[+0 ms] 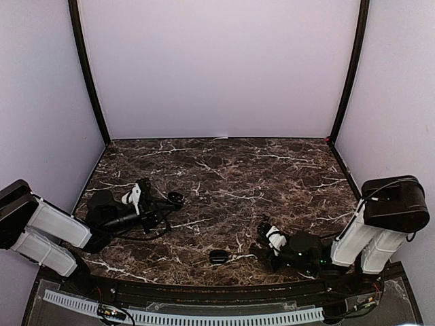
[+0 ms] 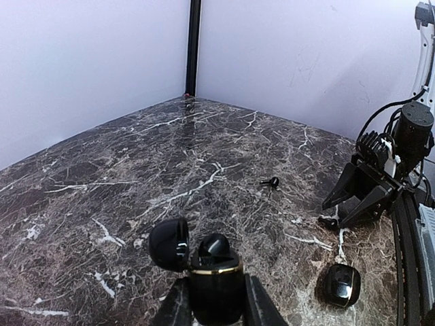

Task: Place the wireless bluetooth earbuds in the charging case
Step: Place the right earbud at the center of the board.

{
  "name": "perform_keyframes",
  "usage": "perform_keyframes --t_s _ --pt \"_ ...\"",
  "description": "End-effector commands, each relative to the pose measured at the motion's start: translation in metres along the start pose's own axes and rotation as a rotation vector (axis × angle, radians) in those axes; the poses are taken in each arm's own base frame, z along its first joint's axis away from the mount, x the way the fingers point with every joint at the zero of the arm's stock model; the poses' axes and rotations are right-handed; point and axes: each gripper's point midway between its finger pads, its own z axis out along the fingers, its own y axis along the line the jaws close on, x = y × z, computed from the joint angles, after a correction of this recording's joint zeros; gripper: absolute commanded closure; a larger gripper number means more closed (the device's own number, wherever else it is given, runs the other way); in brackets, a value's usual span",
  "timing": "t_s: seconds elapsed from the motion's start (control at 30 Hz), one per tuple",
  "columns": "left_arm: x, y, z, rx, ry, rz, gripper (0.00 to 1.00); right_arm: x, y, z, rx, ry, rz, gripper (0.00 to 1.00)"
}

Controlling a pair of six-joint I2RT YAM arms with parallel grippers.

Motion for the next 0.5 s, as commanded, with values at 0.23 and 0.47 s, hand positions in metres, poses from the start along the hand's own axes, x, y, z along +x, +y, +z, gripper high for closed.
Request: perform_keyframes --t_s 0.23,0.47 --pt "-0.018 -0.002 0.003 0.022 -0.055 0.032 0.83 0.010 0.010 -0.006 -0.034 0.074 0.092 0.56" --pt "-0.020 -0.003 0.002 0.027 -0.057 0.032 0.83 0.023 0.021 0.008 -0.064 0.137 0.114 0.53"
